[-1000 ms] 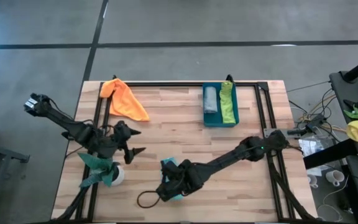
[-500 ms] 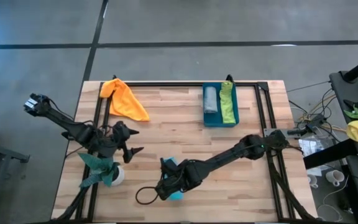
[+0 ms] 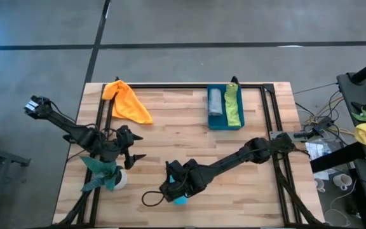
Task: Roll microfiber towels into tight, uniform cylinder then place into a basket
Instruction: Stack the blue towel on the green towel in the blue bin
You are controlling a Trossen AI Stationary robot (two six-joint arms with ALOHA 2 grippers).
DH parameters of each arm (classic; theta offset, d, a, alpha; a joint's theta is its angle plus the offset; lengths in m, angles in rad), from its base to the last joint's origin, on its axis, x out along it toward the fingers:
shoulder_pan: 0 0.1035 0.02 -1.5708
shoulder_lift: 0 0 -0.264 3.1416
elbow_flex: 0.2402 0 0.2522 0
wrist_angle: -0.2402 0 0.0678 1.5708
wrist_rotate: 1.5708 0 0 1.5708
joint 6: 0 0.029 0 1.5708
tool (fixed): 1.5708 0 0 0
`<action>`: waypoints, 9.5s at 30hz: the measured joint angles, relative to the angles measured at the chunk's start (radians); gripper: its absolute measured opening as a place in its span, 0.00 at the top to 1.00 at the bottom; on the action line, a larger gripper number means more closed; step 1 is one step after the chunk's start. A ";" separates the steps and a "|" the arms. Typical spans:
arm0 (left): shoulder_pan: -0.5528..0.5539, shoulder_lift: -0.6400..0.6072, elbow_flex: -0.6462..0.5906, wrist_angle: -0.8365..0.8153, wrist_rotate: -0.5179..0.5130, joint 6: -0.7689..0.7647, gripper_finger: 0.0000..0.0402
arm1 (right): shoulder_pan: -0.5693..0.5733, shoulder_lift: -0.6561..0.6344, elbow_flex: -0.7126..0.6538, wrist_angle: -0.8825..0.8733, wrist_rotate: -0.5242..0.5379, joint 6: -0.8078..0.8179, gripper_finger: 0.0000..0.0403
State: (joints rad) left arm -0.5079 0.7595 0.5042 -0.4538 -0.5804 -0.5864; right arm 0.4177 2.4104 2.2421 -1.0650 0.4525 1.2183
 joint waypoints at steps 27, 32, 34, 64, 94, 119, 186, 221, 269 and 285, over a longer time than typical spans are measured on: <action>0.003 0.126 -0.005 0.014 0.000 -0.007 0.06 | -0.054 0.048 -0.158 0.151 -0.350 0.173 0.02; 0.004 0.140 -0.005 0.043 0.000 -0.008 0.06 | -0.056 0.055 -0.149 0.149 -0.304 0.189 0.03; 0.005 0.142 -0.005 0.053 0.000 -0.008 0.06 | -0.059 0.056 -0.149 0.148 -0.301 0.188 0.05; 0.011 0.128 0.104 0.080 -0.087 0.182 0.06 | -0.117 0.051 -0.212 0.109 -0.309 0.409 0.58; 0.069 0.048 0.176 0.073 -0.164 0.384 0.06 | -0.543 -0.463 -0.342 -0.456 -0.171 -0.263 0.95; 0.594 0.442 0.516 0.080 0.045 0.353 0.06 | -1.118 -0.772 -1.107 0.214 -0.506 -0.752 0.95; 0.594 0.563 0.535 0.104 0.049 0.121 0.06 | -1.150 -0.908 -1.086 0.084 -0.396 -1.923 0.05; 0.591 0.562 0.534 0.103 0.093 0.097 0.06 | -1.170 -0.830 -1.309 0.316 -0.373 -1.858 0.98; 0.592 0.517 0.534 0.093 0.102 0.123 0.06 | -1.452 -0.788 -1.206 0.380 -0.342 -1.147 0.98; 0.591 0.426 0.534 0.099 0.101 0.134 0.06 | -1.200 -1.104 -1.204 -0.056 -0.401 -0.722 0.98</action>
State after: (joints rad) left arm 0.0832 1.1858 1.0382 -0.3552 -0.4797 -0.4523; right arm -0.7822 1.3063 1.0385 -1.1206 0.0513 0.4958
